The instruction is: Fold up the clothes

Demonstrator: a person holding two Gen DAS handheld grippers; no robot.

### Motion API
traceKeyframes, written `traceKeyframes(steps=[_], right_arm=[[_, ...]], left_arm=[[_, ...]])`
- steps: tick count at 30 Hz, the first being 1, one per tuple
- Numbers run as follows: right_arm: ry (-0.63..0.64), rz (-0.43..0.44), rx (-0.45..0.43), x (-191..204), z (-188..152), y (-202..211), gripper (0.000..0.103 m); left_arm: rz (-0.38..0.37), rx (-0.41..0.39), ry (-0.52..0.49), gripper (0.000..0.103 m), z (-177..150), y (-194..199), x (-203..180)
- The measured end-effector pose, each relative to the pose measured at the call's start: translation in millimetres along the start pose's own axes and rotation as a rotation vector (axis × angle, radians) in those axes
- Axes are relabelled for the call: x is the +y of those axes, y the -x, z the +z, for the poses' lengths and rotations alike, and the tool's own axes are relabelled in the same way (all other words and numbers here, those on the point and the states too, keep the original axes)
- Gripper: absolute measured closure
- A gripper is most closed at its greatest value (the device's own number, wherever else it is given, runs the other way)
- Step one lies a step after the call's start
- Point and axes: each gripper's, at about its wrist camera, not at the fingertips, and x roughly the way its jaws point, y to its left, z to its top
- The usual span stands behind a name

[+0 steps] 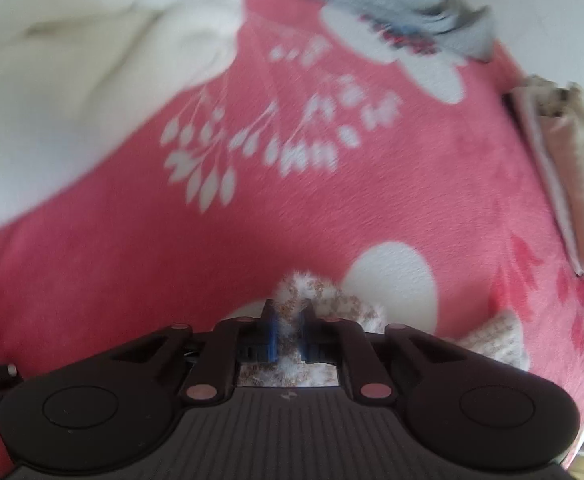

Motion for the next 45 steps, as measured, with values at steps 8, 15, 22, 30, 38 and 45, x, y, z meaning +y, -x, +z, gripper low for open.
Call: traceKeyframes(steps=[8, 15, 22, 30, 38, 45], right_arm=[[-0.222, -0.027, -0.211, -18, -25, 4, 0.094], [-0.475, -0.024, -0.466, -72, -55, 60, 0.066], [-0.345, 0.2, -0.332, -60, -105, 73, 0.074], [-0.455, 0.131, -0.285, -53, -130, 31, 0.075], [-0.579, -0.089, -0.335, -114, -260, 130, 0.075], [-0.772, -0.204, -0.228, -129, -378, 68, 0.076]], left_arm=[[0.011, 0.011, -0.011, 0.063, 1, 0, -2], [0.019, 0.006, -0.006, 0.063, 0, 2, -3], [0.064, 0.023, -0.035, 0.063, 2, 1, -10], [0.141, -0.059, -0.096, 0.063, 6, 26, -17], [0.067, -0.098, -0.364, 0.065, 27, 10, -65], [0.14, 0.042, -0.537, 0.068, -2, -28, -81]])
